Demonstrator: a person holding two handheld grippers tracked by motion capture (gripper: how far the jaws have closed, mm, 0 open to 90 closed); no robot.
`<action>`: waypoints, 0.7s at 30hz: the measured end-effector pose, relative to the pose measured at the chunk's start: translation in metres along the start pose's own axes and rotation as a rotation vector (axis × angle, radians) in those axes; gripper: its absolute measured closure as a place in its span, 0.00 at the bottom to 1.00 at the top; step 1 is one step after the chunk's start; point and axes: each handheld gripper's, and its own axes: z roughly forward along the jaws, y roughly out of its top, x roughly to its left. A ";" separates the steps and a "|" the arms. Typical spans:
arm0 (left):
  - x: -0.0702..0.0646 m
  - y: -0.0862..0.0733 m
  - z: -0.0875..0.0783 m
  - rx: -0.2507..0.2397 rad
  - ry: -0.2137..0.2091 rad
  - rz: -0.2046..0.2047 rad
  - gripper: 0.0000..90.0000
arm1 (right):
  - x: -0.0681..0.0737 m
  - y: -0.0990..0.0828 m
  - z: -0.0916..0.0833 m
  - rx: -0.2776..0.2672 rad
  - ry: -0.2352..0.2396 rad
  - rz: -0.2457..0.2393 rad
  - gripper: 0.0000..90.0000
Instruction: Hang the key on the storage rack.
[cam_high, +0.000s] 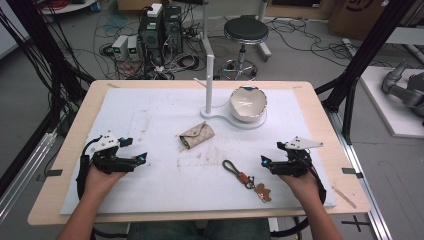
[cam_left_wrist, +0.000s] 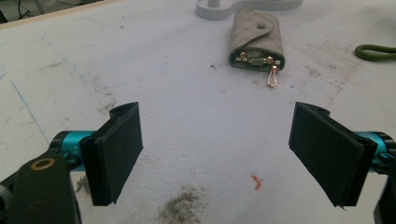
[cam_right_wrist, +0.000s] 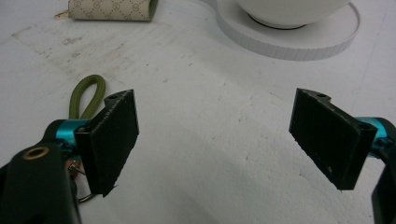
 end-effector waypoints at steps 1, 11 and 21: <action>0.000 0.000 0.000 0.002 0.001 0.002 0.19 | -0.001 0.000 -0.001 -0.002 0.000 -0.002 0.18; -0.003 0.001 -0.003 -0.004 0.005 0.010 0.19 | 0.007 0.002 0.000 0.001 0.004 -0.017 0.18; 0.000 0.001 -0.004 -0.013 0.009 0.004 0.19 | 0.027 0.006 0.006 0.016 0.034 -0.067 0.18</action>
